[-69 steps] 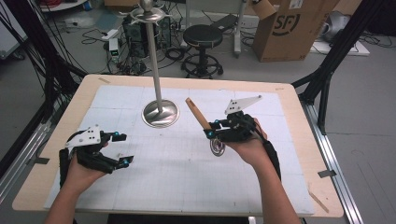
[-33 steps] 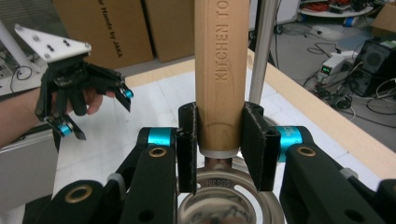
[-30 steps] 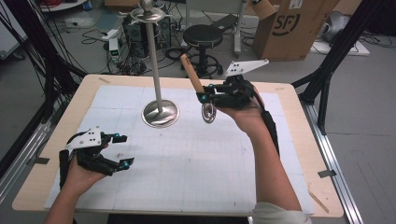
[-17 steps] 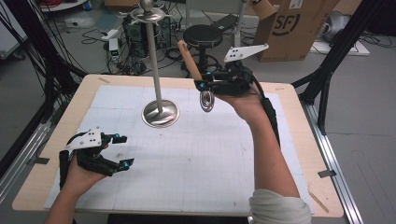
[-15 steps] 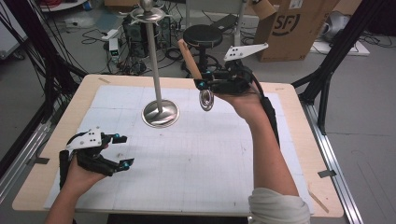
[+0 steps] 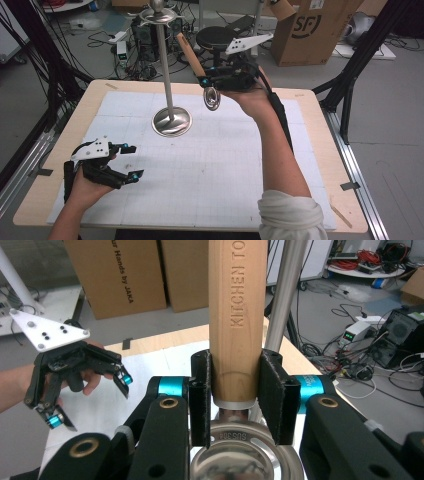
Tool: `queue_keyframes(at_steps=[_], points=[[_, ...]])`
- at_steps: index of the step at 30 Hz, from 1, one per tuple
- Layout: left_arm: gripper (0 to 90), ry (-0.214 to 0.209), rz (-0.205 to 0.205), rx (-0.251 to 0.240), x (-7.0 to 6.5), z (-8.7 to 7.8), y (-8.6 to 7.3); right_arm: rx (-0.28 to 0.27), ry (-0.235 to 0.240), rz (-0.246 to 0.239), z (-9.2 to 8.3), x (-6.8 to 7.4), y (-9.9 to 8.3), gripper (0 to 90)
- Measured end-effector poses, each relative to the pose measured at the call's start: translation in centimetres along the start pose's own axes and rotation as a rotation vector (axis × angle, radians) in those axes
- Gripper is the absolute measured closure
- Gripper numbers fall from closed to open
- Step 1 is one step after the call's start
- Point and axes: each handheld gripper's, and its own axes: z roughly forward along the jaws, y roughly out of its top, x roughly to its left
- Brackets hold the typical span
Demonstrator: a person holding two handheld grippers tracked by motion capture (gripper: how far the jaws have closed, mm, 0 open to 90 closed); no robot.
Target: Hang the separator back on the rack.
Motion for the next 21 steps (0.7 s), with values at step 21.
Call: queue_keyframes(at_steps=[21], points=[[14.6,-0.002,0.004,-0.006,0.0,-0.2,-0.1,0.016,-0.077,0.009,1.8,-0.9,2.3,68.9]])
